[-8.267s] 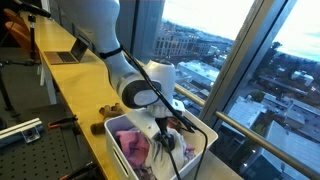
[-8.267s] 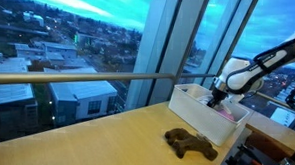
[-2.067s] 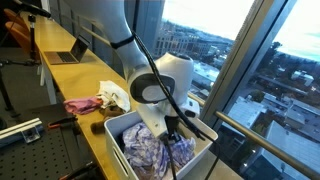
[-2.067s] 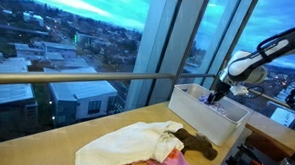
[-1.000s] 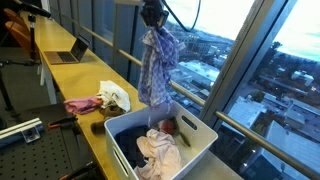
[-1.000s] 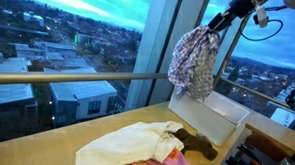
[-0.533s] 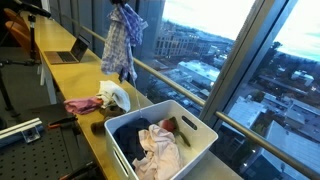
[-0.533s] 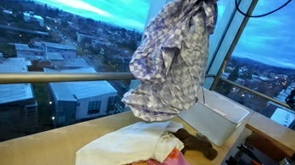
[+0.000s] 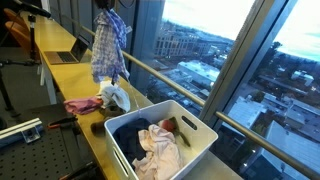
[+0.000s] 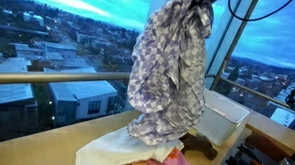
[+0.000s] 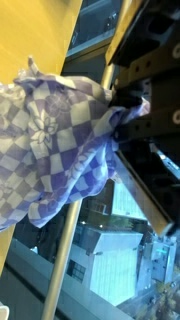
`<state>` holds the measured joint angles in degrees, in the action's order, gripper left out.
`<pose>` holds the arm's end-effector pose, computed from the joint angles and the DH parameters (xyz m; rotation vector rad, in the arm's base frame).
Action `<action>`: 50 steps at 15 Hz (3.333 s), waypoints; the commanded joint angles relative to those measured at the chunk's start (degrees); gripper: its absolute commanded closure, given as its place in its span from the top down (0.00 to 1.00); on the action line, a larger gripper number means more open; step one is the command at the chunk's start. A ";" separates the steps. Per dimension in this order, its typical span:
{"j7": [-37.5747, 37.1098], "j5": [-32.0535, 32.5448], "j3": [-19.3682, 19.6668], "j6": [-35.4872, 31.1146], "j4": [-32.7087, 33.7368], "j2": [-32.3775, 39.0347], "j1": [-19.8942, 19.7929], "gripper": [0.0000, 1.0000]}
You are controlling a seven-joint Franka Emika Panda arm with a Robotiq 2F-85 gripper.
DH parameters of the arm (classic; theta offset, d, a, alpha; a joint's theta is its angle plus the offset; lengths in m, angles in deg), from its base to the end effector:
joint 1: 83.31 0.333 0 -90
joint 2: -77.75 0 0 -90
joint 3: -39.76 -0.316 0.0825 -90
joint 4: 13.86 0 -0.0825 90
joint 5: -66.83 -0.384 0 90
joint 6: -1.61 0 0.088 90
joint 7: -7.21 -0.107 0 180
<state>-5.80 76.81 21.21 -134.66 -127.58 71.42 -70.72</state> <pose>0.4837 0.2985 0.5658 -2.9518 -0.6277 -0.8159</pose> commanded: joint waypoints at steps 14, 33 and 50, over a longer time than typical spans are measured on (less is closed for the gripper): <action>7.52 -0.45 14.48 -4.25 -11.85 -0.19 -9.89 1.00; 19.81 -11.34 23.50 -12.41 8.37 42.42 -25.24 1.00; 17.96 -11.80 23.48 -11.87 10.40 53.21 -26.94 0.54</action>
<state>11.99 66.11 45.22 -146.93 -116.94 123.49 -96.86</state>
